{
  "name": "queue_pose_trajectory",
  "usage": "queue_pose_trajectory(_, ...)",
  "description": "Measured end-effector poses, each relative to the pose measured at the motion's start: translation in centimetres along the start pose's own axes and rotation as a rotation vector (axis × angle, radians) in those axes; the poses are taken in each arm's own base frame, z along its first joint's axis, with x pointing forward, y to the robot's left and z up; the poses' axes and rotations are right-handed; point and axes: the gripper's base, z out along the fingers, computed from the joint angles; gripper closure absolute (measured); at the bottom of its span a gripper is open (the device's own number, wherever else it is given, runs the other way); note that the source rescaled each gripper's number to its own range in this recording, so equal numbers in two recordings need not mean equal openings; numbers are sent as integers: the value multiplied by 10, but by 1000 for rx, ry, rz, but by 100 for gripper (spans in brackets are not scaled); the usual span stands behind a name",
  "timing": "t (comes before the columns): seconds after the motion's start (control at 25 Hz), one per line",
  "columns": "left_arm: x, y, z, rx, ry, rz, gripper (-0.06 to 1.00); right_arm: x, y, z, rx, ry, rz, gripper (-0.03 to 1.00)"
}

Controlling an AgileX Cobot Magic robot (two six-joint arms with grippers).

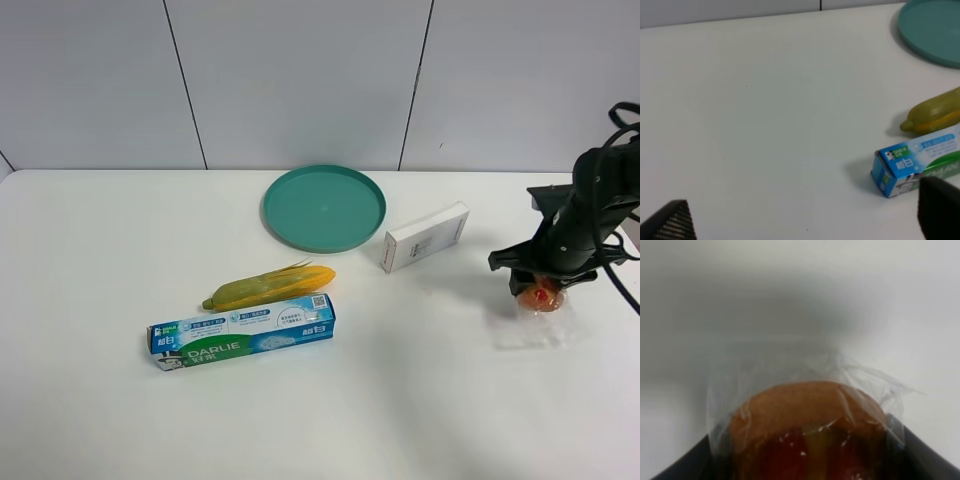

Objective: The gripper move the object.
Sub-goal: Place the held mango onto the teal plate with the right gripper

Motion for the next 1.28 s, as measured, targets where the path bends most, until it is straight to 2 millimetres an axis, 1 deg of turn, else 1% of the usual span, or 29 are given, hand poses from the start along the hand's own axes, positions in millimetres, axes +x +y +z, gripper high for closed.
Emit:
queue_pose_trajectory(0.12, 0, 0, 0, 0, 0, 0, -6, 5, 10, -39, -19, -30, -5, 97)
queue_pose_trajectory(0.24, 0, 0, 0, 0, 0, 0, -6, 3, 28, -79, -41, -93, -57, 97)
queue_pose_trajectory(0.28, 0, 0, 0, 0, 0, 0, -6, 3, 28, -79, -41, -93, -57, 97)
queue_pose_trajectory(0.4, 0, 0, 0, 0, 0, 0, -6, -12, 54, -118, -83, -193, -125, 97)
queue_pose_trajectory(0.52, 0, 0, 0, 0, 0, 0, -6, -30, 85, -150, -141, -303, -189, 97)
queue_pose_trajectory(0.6, 0, 0, 0, 0, 0, 0, -6, -43, 107, -165, -174, -361, -235, 97)
queue_pose_trajectory(0.68, 0, 0, 0, 0, 0, 0, -6, -59, 130, -173, -200, -401, -274, 97)
queue_pose_trajectory(0.72, 0, 0, 0, 0, 0, 0, -6, -66, 142, -174, -212, -414, -293, 97)
queue_pose_trajectory(0.8, 0, 0, 0, 0, 0, 0, -6, -86, 164, -170, -222, -438, -324, 97)
queue_pose_trajectory(0.88, 0, 0, 0, 0, 0, 0, -6, -107, 186, -161, -228, -468, -345, 97)
queue_pose_trajectory(0.92, 0, 0, 0, 0, 0, 0, -6, -120, 196, -153, -231, -479, -350, 97)
queue_pose_trajectory(1.04, 0, 0, 0, 0, 0, 0, -6, -150, 224, -122, -239, -493, -361, 97)
queue_pose_trajectory(1.08, 0, 0, 0, 0, 0, 0, -6, -158, 233, -108, -238, -491, -366, 97)
queue_pose_trajectory(1.12, 0, 0, 0, 0, 0, 0, -6, -165, 240, -100, -236, -499, -371, 97)
queue_pose_trajectory(1.2, 0, 0, 0, 0, 0, 0, -6, -173, 255, -68, -226, -477, -385, 97)
queue_pose_trajectory(1.28, 0, 0, 0, 0, 0, 0, -6, -176, 265, -43, -222, -448, -394, 97)
